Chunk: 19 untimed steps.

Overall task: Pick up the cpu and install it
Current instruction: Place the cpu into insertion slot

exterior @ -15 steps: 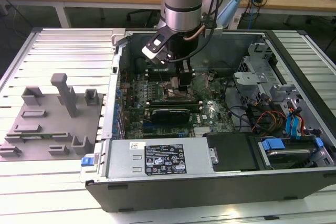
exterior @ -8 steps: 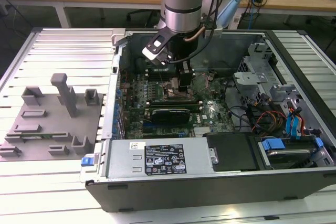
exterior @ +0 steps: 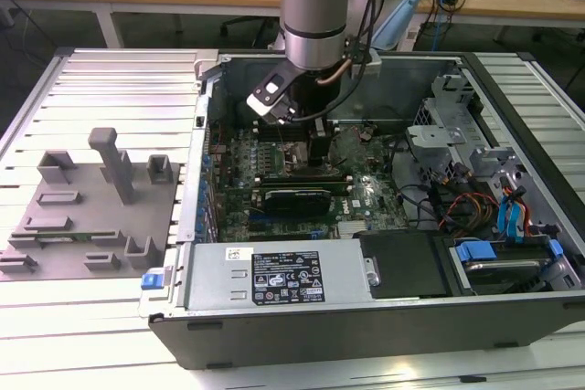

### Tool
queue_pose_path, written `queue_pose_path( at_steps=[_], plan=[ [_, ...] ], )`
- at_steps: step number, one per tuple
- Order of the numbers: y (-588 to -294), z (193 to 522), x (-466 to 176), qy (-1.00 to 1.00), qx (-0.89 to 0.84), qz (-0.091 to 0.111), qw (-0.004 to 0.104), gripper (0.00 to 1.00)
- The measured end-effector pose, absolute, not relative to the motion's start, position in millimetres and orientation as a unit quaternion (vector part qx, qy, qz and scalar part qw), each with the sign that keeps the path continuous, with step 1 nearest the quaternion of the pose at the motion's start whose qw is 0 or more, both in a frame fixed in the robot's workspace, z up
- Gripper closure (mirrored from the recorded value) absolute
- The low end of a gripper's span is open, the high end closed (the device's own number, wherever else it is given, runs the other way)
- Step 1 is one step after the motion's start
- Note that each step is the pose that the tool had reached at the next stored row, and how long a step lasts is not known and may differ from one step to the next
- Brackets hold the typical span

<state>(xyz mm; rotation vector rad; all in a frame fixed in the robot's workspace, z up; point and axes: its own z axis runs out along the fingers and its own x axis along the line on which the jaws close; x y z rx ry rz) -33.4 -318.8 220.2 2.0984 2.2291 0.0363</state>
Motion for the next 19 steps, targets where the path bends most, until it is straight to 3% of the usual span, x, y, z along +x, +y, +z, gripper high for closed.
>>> queue_pose_path(
  at_steps=[19],
  plan=[
    [-315.5,211.7,-34.5,0.728,0.685,0.011,0.039,0.45]
  ],
)
